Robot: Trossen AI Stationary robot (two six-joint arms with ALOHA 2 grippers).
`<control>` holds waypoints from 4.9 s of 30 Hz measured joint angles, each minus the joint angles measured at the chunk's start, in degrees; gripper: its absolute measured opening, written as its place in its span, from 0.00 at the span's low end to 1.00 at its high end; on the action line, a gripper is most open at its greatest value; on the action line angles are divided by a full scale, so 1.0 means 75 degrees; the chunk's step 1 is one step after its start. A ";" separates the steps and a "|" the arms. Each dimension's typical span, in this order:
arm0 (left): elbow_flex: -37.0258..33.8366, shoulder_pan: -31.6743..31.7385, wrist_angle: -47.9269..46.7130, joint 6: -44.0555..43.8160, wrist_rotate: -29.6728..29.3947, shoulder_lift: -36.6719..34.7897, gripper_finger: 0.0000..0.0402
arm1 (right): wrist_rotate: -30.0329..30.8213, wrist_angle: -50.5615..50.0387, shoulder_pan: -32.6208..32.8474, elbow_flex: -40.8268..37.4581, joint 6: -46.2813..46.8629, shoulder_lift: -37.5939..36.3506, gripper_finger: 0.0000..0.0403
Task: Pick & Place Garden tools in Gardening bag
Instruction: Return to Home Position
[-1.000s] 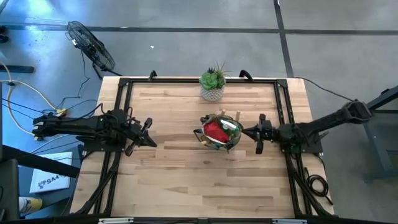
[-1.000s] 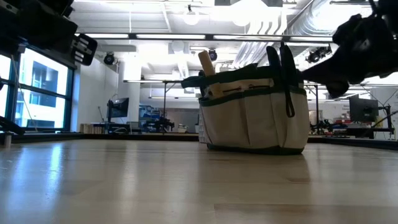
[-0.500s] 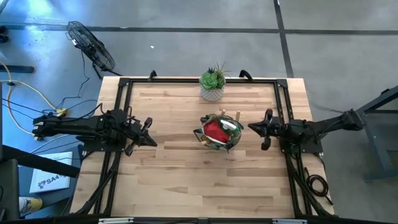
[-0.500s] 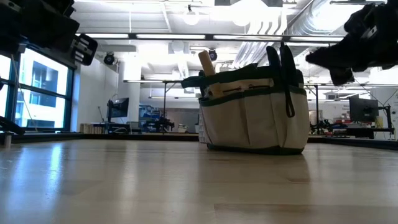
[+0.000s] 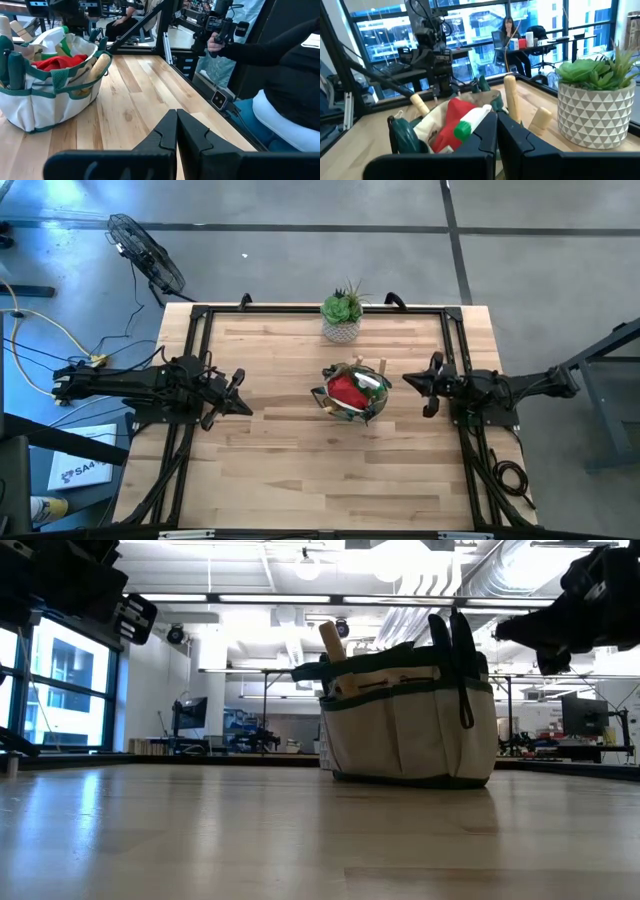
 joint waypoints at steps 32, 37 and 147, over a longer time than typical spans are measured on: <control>0.0003 0.0000 -0.1873 0.0309 -0.0003 -0.2875 0.00 | 0.0201 -0.0050 -0.1131 -0.0003 0.0257 -0.0043 0.01; -0.0126 0.0000 -0.2107 0.0253 -0.0107 -0.2897 0.00 | 0.0204 -0.0047 -0.1129 -0.0003 0.0251 -0.0041 0.01; -0.1320 0.0003 -0.0344 0.1445 -0.1437 -0.2166 0.00 | 0.0203 0.0067 -0.1129 -0.0003 0.0246 -0.0041 0.01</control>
